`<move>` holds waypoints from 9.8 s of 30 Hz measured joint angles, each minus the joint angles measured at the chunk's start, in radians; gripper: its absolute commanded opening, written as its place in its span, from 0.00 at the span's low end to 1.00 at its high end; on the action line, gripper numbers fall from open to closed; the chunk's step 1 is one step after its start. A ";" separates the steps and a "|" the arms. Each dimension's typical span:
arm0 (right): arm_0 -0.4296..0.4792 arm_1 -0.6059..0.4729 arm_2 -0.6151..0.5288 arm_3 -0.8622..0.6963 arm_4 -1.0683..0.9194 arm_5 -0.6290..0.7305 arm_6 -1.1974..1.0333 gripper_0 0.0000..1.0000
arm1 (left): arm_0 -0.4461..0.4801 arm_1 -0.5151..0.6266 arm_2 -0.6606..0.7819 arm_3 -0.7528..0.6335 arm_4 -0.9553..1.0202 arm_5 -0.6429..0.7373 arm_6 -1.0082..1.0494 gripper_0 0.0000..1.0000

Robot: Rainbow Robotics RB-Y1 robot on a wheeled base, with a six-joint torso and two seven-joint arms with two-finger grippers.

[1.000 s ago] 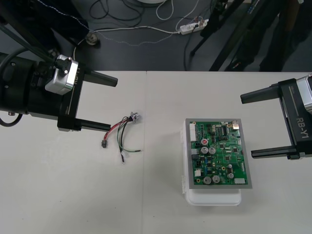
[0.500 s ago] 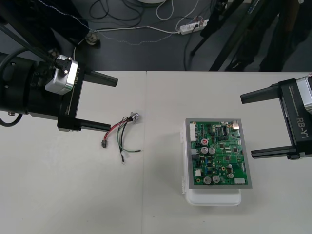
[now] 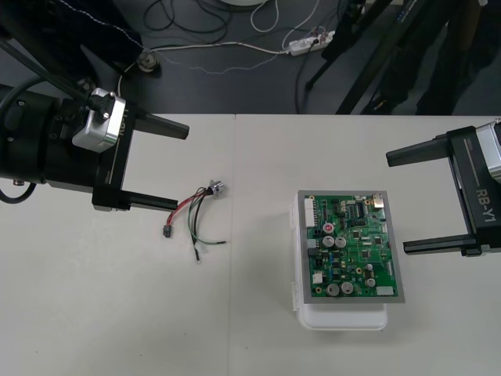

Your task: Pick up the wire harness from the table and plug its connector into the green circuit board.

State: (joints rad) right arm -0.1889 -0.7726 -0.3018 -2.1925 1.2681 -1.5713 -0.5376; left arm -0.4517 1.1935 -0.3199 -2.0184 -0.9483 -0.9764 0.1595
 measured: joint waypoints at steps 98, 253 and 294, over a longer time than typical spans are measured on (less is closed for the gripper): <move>0.156 0.266 -0.106 0.142 -0.236 0.000 0.123 1.00 | -0.319 -0.223 -0.424 0.343 -1.042 -0.038 -1.149 0.88; 0.157 0.266 -0.062 0.161 -0.247 0.000 0.182 1.00 | -0.644 -0.657 -0.923 0.898 -1.266 0.199 -1.272 0.00; 0.157 0.266 -0.061 0.161 -0.246 0.000 0.182 1.00 | -0.576 -0.034 -0.610 0.451 -0.482 0.051 -1.271 0.00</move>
State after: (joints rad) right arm -0.0319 -0.5069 -0.3628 -2.0319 1.0222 -1.5713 -0.3552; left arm -1.0277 1.1594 -0.9302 -1.5670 -1.4299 -0.9259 -1.1116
